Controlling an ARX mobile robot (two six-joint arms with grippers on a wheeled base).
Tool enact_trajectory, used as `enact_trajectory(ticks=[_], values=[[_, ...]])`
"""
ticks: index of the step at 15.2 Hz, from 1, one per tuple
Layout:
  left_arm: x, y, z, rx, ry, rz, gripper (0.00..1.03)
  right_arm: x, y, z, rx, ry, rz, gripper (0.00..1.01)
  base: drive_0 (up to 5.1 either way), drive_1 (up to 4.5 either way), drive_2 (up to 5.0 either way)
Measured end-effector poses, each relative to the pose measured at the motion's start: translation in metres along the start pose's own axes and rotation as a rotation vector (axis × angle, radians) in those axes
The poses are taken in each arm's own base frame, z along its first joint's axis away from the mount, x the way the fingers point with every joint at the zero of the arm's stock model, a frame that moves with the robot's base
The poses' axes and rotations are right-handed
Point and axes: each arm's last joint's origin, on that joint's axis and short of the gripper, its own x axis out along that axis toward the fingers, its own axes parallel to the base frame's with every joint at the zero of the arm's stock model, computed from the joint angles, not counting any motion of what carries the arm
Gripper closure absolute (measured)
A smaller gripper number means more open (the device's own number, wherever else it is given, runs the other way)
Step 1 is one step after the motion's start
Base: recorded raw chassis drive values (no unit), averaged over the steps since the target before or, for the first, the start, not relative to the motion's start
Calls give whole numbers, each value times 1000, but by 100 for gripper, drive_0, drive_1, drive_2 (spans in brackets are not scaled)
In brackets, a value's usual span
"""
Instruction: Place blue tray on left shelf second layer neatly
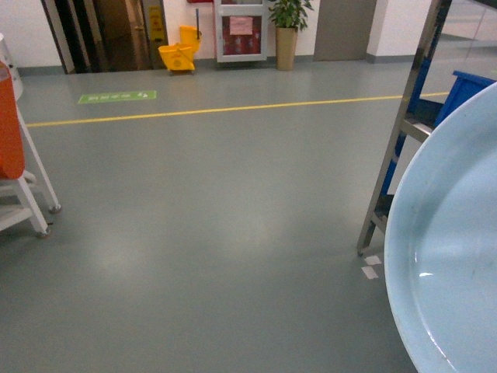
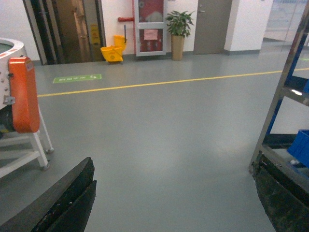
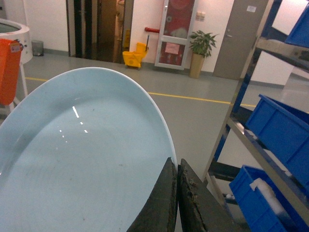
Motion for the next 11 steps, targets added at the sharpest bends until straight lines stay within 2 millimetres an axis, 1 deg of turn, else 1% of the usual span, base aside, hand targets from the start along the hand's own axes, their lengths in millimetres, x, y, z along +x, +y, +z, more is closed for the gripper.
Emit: enact_trajectory(ticks=[7,9,11], values=[[0,0,0,0,0,-1,5,0,0,0,0,0,0,99,-3,420,-425],[0,0,0,0,0,0,5,0,0,0,0,-1,0,99,-87,336,-510],[0,0,0,0,2,2,5,0,0,0,0,2,0,99,-190,232,-613]])
